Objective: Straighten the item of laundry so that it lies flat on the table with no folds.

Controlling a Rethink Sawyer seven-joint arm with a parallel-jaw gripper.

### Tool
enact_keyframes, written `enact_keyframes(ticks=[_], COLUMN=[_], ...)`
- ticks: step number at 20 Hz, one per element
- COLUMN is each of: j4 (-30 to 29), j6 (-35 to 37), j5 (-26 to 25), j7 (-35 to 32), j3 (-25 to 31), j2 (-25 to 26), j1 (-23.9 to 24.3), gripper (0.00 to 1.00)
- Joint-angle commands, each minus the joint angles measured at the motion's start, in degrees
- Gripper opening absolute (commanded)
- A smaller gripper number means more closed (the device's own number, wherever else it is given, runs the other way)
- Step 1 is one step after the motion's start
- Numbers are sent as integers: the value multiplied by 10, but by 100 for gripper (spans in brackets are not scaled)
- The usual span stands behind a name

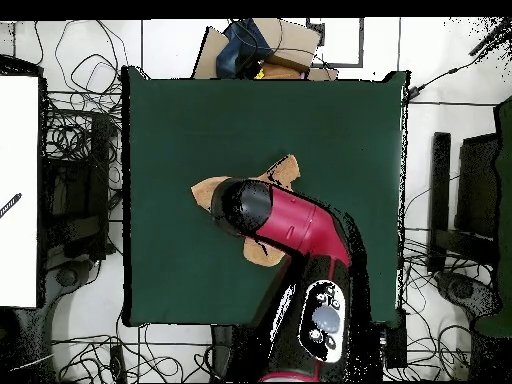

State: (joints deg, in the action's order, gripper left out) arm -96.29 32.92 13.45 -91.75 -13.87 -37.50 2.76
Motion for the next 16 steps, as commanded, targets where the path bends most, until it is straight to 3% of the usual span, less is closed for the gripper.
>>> enact_keyframes(ticks=[1, 16], j4=[-18, -29], j6=[-72, -102], j5=[-33, -31], j7=[-29, -52], j3=[87, 103], j2=[49, 69], j1=[29, 26], gripper=[100, 100])
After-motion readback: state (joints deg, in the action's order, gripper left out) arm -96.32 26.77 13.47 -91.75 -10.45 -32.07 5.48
